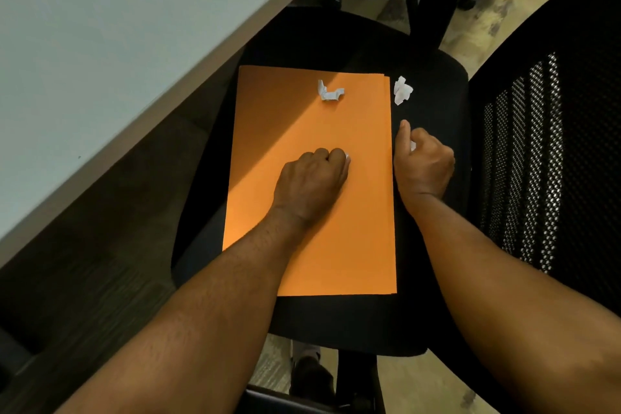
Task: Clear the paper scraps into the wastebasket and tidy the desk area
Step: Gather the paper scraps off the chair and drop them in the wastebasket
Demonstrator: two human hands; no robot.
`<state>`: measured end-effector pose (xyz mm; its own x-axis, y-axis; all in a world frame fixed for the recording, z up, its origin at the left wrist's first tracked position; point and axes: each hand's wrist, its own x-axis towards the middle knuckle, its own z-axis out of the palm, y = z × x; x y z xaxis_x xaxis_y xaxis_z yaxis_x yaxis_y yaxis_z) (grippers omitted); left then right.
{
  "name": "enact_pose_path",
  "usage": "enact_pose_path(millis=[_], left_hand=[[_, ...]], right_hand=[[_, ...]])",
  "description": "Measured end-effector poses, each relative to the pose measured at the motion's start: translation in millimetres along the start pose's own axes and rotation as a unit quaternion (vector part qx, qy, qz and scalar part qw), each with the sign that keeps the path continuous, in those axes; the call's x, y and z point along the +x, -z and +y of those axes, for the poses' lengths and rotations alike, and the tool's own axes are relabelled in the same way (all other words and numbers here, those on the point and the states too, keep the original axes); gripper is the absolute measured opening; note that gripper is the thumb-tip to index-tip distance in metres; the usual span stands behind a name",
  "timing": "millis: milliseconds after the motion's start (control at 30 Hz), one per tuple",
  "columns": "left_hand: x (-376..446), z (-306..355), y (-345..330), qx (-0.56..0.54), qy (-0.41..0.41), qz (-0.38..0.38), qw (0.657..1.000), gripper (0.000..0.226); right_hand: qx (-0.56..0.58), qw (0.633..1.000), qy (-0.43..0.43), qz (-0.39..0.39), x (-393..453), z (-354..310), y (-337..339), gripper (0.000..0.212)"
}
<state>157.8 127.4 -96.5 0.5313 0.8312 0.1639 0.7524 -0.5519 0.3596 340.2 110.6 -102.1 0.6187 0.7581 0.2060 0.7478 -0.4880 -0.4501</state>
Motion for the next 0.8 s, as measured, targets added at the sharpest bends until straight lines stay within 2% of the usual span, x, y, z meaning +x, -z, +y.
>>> enact_pose_path(millis=[133, 267, 367, 467, 567, 800], left_hand=[[-2, -14, 10, -0.007, 0.010, 0.031, 0.999, 0.030], [-2, -28, 31, 0.009, 0.042, 0.067, 0.997, 0.028], [-12, -35, 44, 0.022, 0.046, 0.057, 0.997, 0.028], [-27, -47, 48, 0.029, 0.066, 0.039, 0.997, 0.032], [-44, -58, 51, 0.028, 0.087, 0.030, 0.995, 0.030], [-98, -66, 54, 0.022, 0.088, -0.001, 0.996, 0.028]], right_hand=[[0.057, 0.995, 0.037, 0.070, 4, -32, 2, 0.042], [-0.027, 0.986, -0.044, 0.158, 6, -28, 8, 0.048], [-0.136, 0.974, -0.138, 0.121, 1, -1, 14, 0.055], [-0.198, 0.967, -0.154, 0.030, -9, 12, 9, 0.057], [-0.194, 0.963, -0.186, 0.009, -18, 17, 4, 0.054], [-0.115, 0.981, -0.154, 0.020, -24, 19, 4, 0.062]])
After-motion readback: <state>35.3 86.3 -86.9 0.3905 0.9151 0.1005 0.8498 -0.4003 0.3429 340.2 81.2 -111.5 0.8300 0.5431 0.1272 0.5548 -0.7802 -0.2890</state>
